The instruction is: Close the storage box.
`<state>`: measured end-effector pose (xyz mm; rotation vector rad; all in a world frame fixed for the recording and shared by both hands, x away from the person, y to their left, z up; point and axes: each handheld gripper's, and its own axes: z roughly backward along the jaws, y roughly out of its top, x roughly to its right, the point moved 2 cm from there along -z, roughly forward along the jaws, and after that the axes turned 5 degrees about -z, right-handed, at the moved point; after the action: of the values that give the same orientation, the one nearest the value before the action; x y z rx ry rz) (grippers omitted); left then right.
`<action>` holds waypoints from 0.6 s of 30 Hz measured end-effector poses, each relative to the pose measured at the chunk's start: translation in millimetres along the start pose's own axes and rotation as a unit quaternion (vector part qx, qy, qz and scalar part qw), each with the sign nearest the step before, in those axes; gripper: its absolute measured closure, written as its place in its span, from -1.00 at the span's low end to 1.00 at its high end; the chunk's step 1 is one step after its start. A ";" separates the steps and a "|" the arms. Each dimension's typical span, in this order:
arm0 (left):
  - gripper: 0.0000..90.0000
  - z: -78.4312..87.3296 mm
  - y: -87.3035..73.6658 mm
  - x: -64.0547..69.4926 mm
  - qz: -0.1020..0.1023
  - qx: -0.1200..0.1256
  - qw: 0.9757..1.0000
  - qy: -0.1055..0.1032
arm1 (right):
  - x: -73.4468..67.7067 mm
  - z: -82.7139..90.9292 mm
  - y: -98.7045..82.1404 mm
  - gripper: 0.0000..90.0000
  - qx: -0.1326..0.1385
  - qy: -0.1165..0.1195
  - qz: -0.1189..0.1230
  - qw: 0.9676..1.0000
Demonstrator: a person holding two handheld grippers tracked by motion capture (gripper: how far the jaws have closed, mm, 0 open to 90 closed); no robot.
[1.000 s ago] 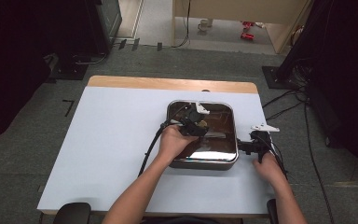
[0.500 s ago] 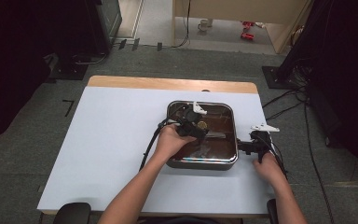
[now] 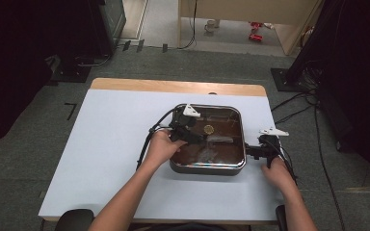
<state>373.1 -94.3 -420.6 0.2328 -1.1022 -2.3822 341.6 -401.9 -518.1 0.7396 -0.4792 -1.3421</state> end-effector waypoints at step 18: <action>-0.36 59.8 -52.1 -21.1 0.049 0.011 0.998 0.041 | -0.1 -0.1 0.1 -0.73 0.000 0.000 -0.001 1.000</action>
<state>350.9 -15.4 -421.6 0.2751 -1.0789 -2.2549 341.7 -401.8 -518.0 0.7399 -0.4788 -1.3439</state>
